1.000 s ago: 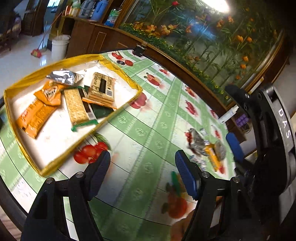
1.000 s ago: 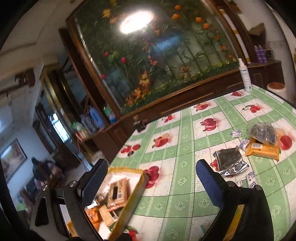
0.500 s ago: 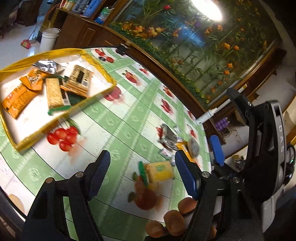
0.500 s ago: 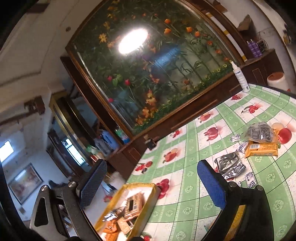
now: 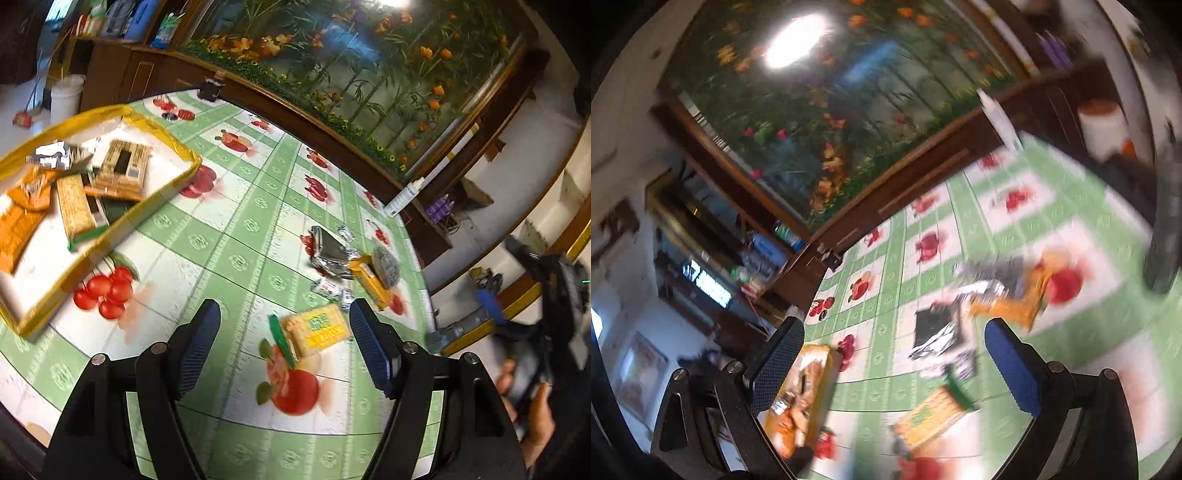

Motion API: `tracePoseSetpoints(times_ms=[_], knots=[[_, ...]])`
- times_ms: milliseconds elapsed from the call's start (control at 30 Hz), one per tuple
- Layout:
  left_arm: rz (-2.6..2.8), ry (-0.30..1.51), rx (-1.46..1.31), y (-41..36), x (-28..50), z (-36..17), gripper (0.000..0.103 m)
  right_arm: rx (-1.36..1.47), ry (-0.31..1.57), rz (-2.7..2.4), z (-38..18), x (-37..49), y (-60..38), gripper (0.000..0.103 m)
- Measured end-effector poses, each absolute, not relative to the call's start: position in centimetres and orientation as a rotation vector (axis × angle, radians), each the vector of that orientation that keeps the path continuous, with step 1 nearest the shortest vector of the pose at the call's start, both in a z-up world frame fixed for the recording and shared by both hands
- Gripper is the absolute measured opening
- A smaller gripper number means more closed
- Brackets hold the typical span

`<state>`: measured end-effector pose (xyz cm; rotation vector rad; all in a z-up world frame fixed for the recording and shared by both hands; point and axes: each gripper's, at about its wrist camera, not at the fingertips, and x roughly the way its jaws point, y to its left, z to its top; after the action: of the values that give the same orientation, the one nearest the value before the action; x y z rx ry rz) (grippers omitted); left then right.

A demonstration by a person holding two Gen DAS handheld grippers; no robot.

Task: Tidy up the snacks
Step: 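Grasp the green-text cracker pack with the left tool while the right tool grasps a white peanut packet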

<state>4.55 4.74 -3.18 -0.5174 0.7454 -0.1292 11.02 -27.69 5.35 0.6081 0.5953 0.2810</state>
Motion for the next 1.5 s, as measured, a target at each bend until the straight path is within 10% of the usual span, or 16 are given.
tracePoseSetpoints(times_ms=[133,700,767,833,1500], knots=[[-0.139,0.770,-0.353,3.3,6.0,-3.5,0.072,0.244,0.516,0.295,7.3,7.5,-27.7,0.100],[-0.232,0.895,0.058,-3.4,9.2,-6.6,0.072,0.203,0.735,0.354,-2.7,10.1,-26.1,0.099],[-0.276,0.903,0.084,-4.0,9.4,-6.8,0.072,0.204,0.755,0.361,-3.5,10.8,-25.3,0.090],[-0.303,0.908,0.124,-4.9,9.4,-7.0,0.072,0.183,0.783,0.342,-4.2,11.3,-24.8,0.054],[-0.526,0.953,0.225,-6.0,12.3,-8.2,0.072,0.186,0.901,0.348,-7.5,14.6,-22.2,0.057]])
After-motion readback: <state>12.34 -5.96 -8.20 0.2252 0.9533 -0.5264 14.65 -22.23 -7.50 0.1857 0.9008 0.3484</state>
